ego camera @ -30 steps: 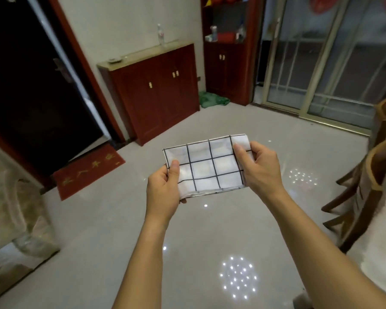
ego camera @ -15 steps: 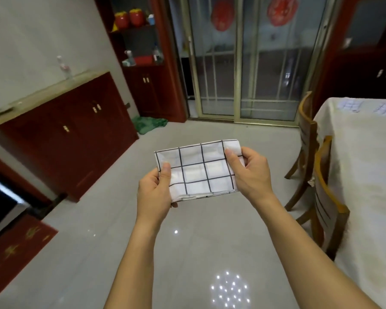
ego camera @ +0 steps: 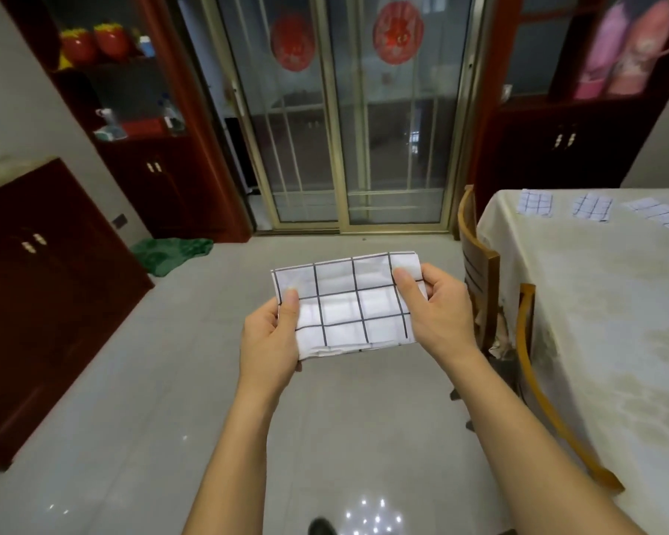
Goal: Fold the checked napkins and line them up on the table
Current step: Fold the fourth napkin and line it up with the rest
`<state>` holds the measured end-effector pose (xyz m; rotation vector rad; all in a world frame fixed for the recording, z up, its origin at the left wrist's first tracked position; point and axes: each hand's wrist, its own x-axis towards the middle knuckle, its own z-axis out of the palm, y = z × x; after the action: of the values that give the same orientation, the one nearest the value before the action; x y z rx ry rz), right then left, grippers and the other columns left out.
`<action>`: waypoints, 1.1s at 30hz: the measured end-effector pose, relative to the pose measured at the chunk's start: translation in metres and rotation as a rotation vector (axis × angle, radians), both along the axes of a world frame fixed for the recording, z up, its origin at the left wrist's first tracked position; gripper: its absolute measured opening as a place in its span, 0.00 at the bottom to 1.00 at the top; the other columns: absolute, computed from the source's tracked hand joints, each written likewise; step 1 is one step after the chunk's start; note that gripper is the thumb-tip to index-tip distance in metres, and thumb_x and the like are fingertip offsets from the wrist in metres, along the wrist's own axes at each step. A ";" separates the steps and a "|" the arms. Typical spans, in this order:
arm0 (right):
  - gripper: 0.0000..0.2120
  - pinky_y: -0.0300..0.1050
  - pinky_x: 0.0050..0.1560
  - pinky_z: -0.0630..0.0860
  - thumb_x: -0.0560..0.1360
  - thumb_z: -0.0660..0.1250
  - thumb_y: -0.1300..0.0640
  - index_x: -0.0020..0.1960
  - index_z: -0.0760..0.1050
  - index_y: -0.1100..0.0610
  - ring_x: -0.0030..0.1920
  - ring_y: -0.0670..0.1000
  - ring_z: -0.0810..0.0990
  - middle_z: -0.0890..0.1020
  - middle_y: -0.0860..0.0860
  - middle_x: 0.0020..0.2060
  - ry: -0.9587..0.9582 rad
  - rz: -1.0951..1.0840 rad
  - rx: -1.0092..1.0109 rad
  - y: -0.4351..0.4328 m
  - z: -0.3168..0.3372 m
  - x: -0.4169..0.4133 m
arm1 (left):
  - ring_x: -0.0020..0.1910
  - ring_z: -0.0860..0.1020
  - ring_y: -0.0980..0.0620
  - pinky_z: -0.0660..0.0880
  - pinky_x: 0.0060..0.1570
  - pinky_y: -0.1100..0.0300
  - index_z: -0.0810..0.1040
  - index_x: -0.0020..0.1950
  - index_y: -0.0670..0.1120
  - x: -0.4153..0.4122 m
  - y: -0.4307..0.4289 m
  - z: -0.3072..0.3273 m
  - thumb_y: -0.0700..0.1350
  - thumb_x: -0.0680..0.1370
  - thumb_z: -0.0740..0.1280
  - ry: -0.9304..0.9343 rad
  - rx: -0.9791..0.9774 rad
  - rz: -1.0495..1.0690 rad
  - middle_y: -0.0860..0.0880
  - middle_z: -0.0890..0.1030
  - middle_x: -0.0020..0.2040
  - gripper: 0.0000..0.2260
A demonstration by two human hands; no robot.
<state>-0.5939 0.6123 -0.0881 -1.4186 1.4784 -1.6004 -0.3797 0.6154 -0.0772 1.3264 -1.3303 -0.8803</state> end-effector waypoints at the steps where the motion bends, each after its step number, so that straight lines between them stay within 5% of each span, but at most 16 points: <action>1: 0.16 0.39 0.30 0.66 0.81 0.66 0.50 0.41 0.77 0.60 0.29 0.44 0.69 0.73 0.46 0.27 0.011 -0.019 0.003 -0.017 -0.001 -0.003 | 0.31 0.66 0.49 0.63 0.26 0.58 0.70 0.46 0.29 -0.001 -0.021 -0.004 0.58 0.85 0.60 0.007 -0.001 -0.020 0.43 0.70 0.33 0.29; 7: 0.19 0.39 0.31 0.63 0.81 0.66 0.51 0.35 0.71 0.60 0.29 0.44 0.64 0.67 0.51 0.26 0.085 -0.166 -0.006 -0.120 0.013 -0.003 | 0.33 0.60 0.47 0.58 0.34 0.51 0.61 0.38 0.38 -0.007 -0.151 -0.002 0.58 0.84 0.61 0.035 -0.049 -0.118 0.45 0.62 0.33 0.27; 11: 0.20 0.46 0.33 0.65 0.81 0.66 0.51 0.37 0.72 0.62 0.31 0.50 0.67 0.72 0.59 0.30 0.106 -0.255 -0.041 -0.185 0.027 -0.005 | 0.34 0.61 0.47 0.57 0.33 0.55 0.65 0.42 0.32 -0.012 -0.234 0.009 0.57 0.85 0.61 0.085 -0.049 -0.203 0.45 0.65 0.35 0.28; 17: 0.24 0.58 0.36 0.73 0.80 0.64 0.42 0.43 0.76 0.65 0.36 0.62 0.74 0.76 0.63 0.34 0.101 -0.323 -0.036 -0.260 0.008 -0.033 | 0.35 0.62 0.48 0.58 0.36 0.53 0.70 0.44 0.32 -0.035 -0.326 -0.004 0.69 0.77 0.61 0.066 -0.010 -0.321 0.47 0.67 0.36 0.36; 28: 0.21 0.54 0.33 0.70 0.81 0.65 0.46 0.42 0.75 0.64 0.33 0.58 0.72 0.76 0.62 0.34 0.004 -0.379 -0.020 -0.438 0.008 -0.121 | 0.34 0.59 0.48 0.56 0.37 0.51 0.61 0.38 0.39 -0.133 -0.508 0.015 0.62 0.83 0.61 -0.051 -0.071 -0.339 0.46 0.61 0.33 0.29; 33: 0.20 0.50 0.33 0.67 0.81 0.66 0.47 0.42 0.74 0.65 0.34 0.59 0.70 0.74 0.62 0.34 -0.015 -0.405 -0.053 -0.516 0.035 -0.173 | 0.35 0.64 0.48 0.59 0.38 0.51 0.70 0.45 0.33 -0.186 -0.599 0.028 0.68 0.80 0.61 -0.009 -0.090 -0.368 0.47 0.71 0.37 0.34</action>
<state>-0.7667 0.0965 -0.0534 -1.1807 1.8116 -1.8943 -0.5658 0.0166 -0.0491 1.0329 -1.6322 -1.0481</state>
